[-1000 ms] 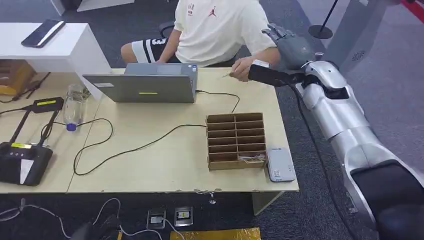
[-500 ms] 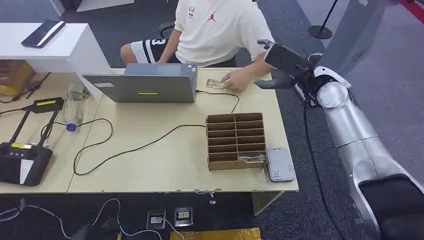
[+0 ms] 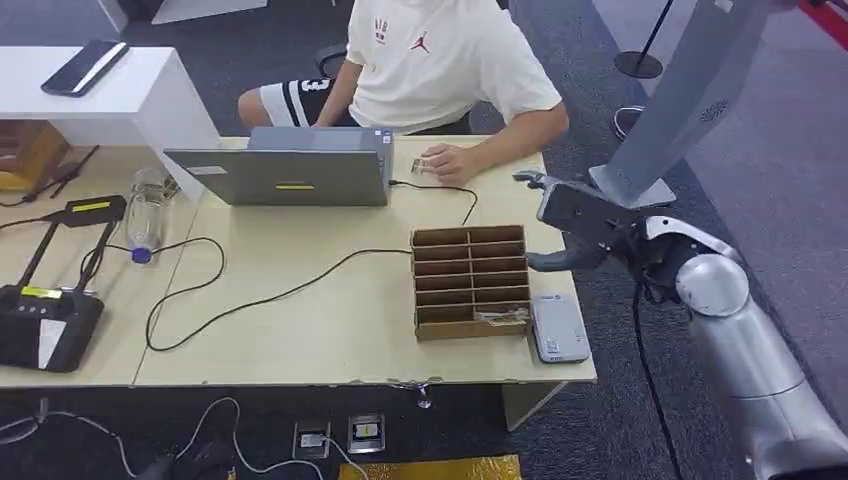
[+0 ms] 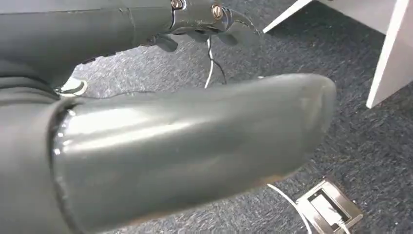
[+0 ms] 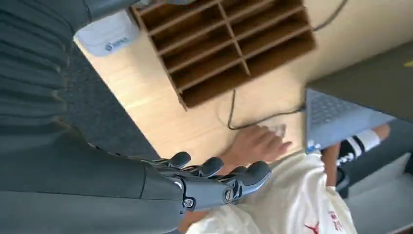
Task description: Pass the card to the sensor for recognition and then transmit it.
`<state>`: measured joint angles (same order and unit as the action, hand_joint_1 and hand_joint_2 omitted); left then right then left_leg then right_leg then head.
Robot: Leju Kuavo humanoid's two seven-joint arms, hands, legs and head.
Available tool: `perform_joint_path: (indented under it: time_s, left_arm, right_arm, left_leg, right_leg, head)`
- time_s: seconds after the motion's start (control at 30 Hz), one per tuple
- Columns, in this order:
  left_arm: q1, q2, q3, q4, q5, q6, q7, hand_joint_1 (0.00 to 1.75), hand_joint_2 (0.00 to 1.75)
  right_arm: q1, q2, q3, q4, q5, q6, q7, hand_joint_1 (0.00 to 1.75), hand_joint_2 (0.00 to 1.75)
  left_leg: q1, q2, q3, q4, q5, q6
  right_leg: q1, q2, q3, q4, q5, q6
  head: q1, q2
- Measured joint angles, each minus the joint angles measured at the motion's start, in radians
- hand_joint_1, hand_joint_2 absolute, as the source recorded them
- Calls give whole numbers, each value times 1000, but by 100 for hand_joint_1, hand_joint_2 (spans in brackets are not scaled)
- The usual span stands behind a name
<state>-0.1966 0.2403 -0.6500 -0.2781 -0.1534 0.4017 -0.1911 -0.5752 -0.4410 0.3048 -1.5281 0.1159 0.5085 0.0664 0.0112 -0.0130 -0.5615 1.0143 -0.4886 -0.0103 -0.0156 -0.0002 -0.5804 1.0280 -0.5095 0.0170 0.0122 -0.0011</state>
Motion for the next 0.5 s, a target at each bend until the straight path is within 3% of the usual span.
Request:
perform_joint_path:
  time_s: [0.13, 0.37, 0.5]
  left_arm:
    - [2, 0, 1, 2, 0, 0, 0, 0, 0]
    - [3, 0, 4, 3, -3, -1, 0, 0, 0]
    - [3, 0, 6, 5, -12, -6, 5, 0, 0]
  right_arm:
    - [93, -14, 0, -69, 40, -8, 6, 0, 175]
    - [136, -31, 0, -131, 54, -4, 21, 0, 175]
    - [172, -32, 6, -154, 142, -6, 38, 0, 175]
  left_leg:
    - [0, 0, 0, 0, 0, 0]
    - [0, 0, 0, 0, 0, 0]
    - [0, 0, 0, 0, 0, 0]
  right_leg:
    - [0, 0, 0, 0, 0, 0]
    - [0, 0, 0, 0, 0, 0]
    - [0, 0, 0, 0, 0, 0]
  head:
    - [0, 0]
    - [1, 0]
    - [1, 0]
